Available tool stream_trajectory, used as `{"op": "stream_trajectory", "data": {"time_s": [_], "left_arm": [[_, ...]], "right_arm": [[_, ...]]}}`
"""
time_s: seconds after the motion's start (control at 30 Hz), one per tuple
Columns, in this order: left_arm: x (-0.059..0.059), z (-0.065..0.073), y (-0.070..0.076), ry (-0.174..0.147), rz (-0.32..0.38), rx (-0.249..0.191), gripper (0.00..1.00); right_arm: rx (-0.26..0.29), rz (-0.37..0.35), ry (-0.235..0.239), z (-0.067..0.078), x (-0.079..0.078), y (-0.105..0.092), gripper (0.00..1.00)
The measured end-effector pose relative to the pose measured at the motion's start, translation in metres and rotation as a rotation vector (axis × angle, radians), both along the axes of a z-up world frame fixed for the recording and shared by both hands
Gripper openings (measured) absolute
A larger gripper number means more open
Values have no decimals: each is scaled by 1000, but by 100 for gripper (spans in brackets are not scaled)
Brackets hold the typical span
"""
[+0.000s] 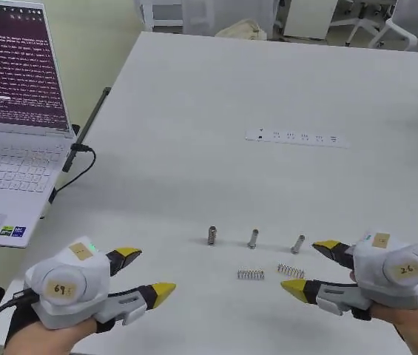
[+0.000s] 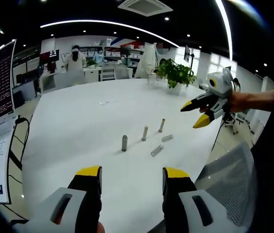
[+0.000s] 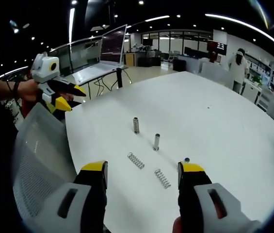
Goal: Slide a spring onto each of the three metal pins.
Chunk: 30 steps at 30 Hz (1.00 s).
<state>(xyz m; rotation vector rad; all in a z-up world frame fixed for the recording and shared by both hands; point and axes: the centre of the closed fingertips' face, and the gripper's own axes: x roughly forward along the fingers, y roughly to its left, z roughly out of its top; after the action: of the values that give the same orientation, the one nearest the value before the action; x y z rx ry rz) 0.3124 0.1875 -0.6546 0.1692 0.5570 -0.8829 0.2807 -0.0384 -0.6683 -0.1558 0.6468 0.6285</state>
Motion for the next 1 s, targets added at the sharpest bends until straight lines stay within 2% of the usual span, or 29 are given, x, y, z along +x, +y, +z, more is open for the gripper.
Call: {"op": "stream_trajectory", "data": {"time_s": [0.43,0.67,1.0], "left_arm": [[-1,-1,-6,3,-25,6,46],[1,0,-14,3,-45,6,46],[2,1,-32,3,-80,-3,48]], "right_arm": [[39,-93,-2,-1,-22,-16,61],[47,-105,10,-5,-26,-17,63],[57,-117,13,-2,-27,-21,64]]}}
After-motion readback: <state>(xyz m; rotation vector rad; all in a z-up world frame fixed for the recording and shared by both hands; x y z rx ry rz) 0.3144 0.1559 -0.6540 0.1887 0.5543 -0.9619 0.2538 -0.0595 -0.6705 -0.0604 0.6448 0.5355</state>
